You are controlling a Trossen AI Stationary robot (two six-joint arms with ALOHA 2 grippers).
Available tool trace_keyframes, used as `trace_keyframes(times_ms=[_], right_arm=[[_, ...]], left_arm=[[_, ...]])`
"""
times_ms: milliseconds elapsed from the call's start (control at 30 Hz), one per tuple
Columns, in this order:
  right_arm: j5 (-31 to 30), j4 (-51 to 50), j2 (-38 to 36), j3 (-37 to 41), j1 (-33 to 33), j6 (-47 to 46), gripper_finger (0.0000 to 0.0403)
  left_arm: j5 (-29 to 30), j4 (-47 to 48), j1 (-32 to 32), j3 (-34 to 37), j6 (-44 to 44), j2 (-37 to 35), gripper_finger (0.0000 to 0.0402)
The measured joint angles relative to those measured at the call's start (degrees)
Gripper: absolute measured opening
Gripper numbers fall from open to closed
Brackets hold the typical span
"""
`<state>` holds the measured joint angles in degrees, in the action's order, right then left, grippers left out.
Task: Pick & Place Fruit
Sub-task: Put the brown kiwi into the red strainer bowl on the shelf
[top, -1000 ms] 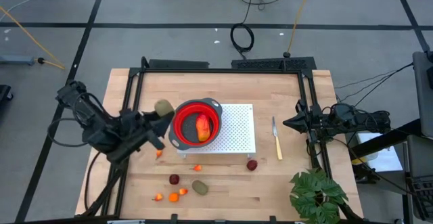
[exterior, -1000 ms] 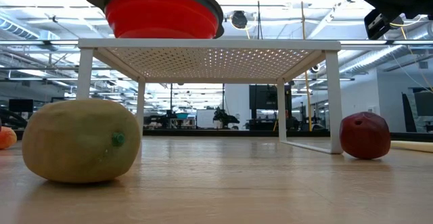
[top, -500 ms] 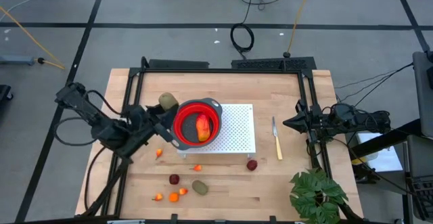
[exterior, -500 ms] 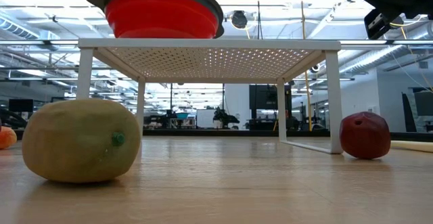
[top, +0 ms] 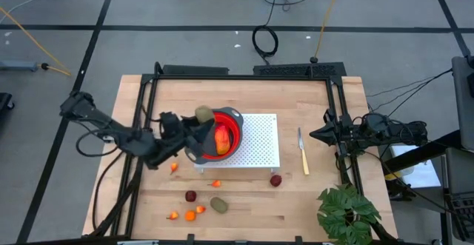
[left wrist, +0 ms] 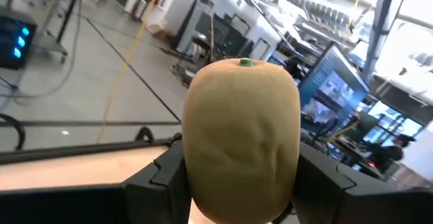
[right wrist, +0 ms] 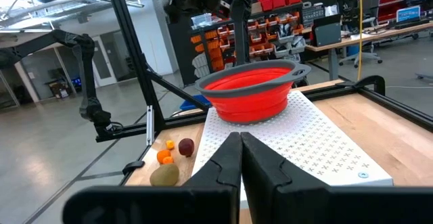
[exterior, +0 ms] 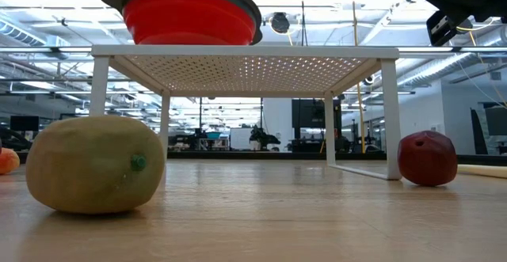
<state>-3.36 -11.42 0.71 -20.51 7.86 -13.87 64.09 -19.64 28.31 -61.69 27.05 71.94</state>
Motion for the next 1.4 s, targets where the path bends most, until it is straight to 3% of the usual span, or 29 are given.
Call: trace_keyframes(times_ms=[200, 433, 667, 1033, 1400], right_arm=[[0.0, 0.0, 0.0, 0.0, 0.0, 0.0, 0.0], [0.0, 0.0, 0.0, 0.0, 0.0, 0.0, 0.0], [0.0, 0.0, 0.0, 0.0, 0.0, 0.0, 0.0], [0.0, 0.0, 0.0, 0.0, 0.0, 0.0, 0.0], [0.0, -0.2, 0.0, 0.0, 0.0, 0.0, 0.0]], left_arm=[[-9.1, 8.8, -5.4, -1.0, 7.1, 0.0, 0.0186], [-17.2, 37.5, -11.3, -12.0, 19.7, 0.7, 0.0186], [-24.4, 55.7, -16.0, -20.7, 24.8, 3.3, 0.0186], [-38.3, 67.0, -20.2, -22.1, 34.2, 9.4, 0.0186], [-44.9, 74.0, -19.9, -22.1, 42.8, 11.2, 0.0186]])
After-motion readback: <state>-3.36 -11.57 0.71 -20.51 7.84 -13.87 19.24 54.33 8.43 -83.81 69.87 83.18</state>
